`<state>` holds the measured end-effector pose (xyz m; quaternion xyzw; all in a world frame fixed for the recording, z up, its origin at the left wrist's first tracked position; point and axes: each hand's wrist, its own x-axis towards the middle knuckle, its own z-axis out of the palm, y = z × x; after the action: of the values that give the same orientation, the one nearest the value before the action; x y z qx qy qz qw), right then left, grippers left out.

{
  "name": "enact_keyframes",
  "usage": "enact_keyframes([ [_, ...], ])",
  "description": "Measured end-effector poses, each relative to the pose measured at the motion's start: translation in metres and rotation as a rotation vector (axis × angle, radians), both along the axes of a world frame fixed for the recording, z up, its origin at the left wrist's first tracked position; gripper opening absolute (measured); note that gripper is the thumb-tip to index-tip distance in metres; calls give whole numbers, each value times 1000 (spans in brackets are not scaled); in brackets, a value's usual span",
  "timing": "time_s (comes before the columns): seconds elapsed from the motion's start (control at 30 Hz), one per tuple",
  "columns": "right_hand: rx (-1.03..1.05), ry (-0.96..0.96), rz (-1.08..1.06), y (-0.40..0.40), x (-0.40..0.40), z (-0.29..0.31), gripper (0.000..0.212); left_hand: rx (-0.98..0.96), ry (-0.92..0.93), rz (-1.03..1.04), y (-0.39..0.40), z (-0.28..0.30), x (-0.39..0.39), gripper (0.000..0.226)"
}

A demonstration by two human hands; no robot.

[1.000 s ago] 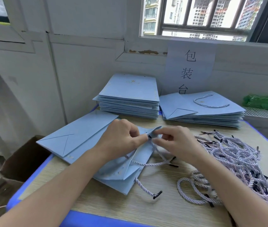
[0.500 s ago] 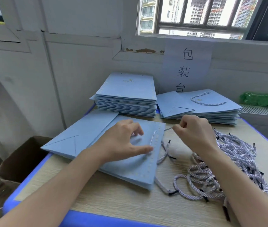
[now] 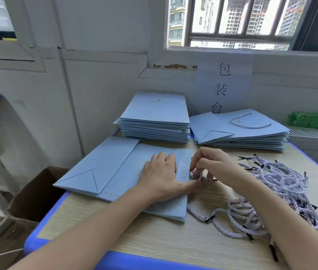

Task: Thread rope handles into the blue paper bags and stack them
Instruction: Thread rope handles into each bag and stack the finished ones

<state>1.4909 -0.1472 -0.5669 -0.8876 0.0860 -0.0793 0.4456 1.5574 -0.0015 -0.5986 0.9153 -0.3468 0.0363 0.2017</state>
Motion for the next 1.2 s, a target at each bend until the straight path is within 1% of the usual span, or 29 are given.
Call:
enact_keyframes([
  [0.03, 40, -2, -2, 0, 0, -1, 22, -44, 47, 7, 0, 1, 2, 58],
  [0.07, 38, -6, -6, 0, 1, -4, 19, -107, 98, 8, 1, 4, 3, 52],
  [0.13, -87, -32, -24, 0, 4, -9, 15, -245, 186, 21, 4, 7, 4, 38],
  [0.2, -260, -71, -41, 3, 6, -15, 7, -352, 230, 41, 7, 10, 3, 31],
  [0.23, -330, -86, -57, 7, 6, -18, 7, -384, 228, 46, 8, 11, 1, 29],
  [0.33, -434, -106, -144, 22, 1, -22, 17, -450, 207, 64, 10, 15, -5, 26],
  [0.4, -503, -86, -207, 32, -3, -16, 18, -495, 194, 62, 9, 22, -11, 23],
  [0.47, -521, -32, -261, 36, -8, -8, 22, -531, 147, 23, 8, 37, -19, 23],
  [0.53, -441, 2, -302, 33, -12, 5, 26, -607, 97, -30, 7, 59, -25, 23],
  [0.57, -320, -30, -318, 30, -12, 12, 21, -665, 86, -52, 7, 71, -27, 23],
  [0.63, 65, -142, -324, 27, -10, 33, 8, -786, 87, -80, 8, 96, -28, 24],
  [0.67, 230, -207, -313, 26, -8, 46, 12, -837, 108, -96, 8, 108, -27, 25],
  [0.7, 324, -271, -301, 25, -7, 60, 18, -884, 150, -121, 8, 119, -27, 23],
  [0.73, 326, -323, -300, 23, -7, 75, 21, -932, 209, -149, 8, 131, -25, 21],
  [0.8, 265, -396, -301, 20, -9, 103, 19, -1040, 346, -176, 11, 151, -19, 20],
  [0.87, 296, -430, -296, 14, -12, 124, 15, -1161, 445, -163, 19, 165, -4, 21],
  [0.93, 344, -430, -284, 6, -15, 138, 5, -1219, 434, -89, 31, 167, 16, 23],
  [0.97, 351, -430, -276, 2, -16, 143, 4, -1225, 413, -35, 37, 165, 26, 24],
  [1.03, 360, -447, -270, -8, -16, 147, 14, -1226, 388, 90, 49, 158, 45, 24],
  [1.13, 307, -475, -318, -23, -16, 150, 11, -1246, 382, 234, 64, 152, 65, 24],
  [1.2, 240, -473, -367, -34, -16, 148, 11, -1217, 355, 291, 73, 149, 76, 23],
])
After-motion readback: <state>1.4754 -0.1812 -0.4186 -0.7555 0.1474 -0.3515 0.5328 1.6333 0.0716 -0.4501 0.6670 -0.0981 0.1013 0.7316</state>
